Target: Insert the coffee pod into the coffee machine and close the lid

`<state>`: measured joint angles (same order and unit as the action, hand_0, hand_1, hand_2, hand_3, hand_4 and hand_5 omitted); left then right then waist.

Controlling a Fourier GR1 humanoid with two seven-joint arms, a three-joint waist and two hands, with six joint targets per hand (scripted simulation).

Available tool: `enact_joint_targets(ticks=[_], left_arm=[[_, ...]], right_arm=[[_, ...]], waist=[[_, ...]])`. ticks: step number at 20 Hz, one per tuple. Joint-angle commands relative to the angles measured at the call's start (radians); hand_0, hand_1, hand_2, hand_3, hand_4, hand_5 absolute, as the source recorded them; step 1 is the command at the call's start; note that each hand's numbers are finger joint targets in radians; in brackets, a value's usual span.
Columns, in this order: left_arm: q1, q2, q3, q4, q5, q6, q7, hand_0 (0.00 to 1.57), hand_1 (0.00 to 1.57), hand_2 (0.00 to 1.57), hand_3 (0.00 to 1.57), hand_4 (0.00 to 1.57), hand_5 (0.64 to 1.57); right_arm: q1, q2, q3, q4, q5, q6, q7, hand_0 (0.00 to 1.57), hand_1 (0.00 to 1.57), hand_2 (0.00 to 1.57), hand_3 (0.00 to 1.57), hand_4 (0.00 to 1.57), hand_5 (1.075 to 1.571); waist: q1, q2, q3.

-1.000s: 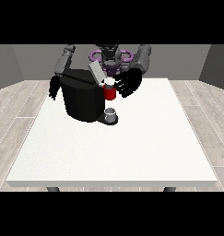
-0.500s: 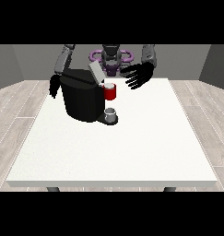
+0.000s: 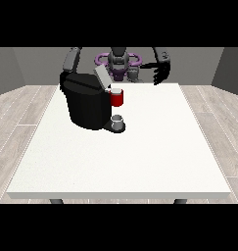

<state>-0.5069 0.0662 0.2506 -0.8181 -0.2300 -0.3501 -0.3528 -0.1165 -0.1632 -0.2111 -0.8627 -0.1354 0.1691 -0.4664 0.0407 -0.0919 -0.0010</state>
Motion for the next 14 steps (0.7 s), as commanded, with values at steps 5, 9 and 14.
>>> enact_joint_targets(ticks=[5,9,14], left_arm=[[0.298,0.041,0.045,0.028,0.044,-0.040,-0.058,0.00,0.00,0.00,0.00,0.32,1.571],[0.335,0.061,0.046,0.020,0.044,-0.040,-0.063,0.00,0.00,0.00,0.00,0.34,1.571],[0.399,0.070,0.064,0.001,0.072,-0.047,-0.050,0.00,0.00,0.00,0.00,0.35,1.571]], right_arm=[[0.131,0.114,0.218,-0.232,0.136,-0.045,0.096,0.00,0.00,0.00,0.00,0.00,1.571],[0.089,0.160,0.309,-0.383,0.151,-0.081,0.166,0.00,0.00,0.00,0.00,0.18,1.571],[0.113,0.136,0.375,-0.563,0.175,-0.098,0.217,0.00,0.00,0.00,0.00,0.21,1.571]], waist=[[-0.078,-0.218,-0.0010],[-0.111,-0.231,-0.0002],[-0.125,-0.281,0.0003]])
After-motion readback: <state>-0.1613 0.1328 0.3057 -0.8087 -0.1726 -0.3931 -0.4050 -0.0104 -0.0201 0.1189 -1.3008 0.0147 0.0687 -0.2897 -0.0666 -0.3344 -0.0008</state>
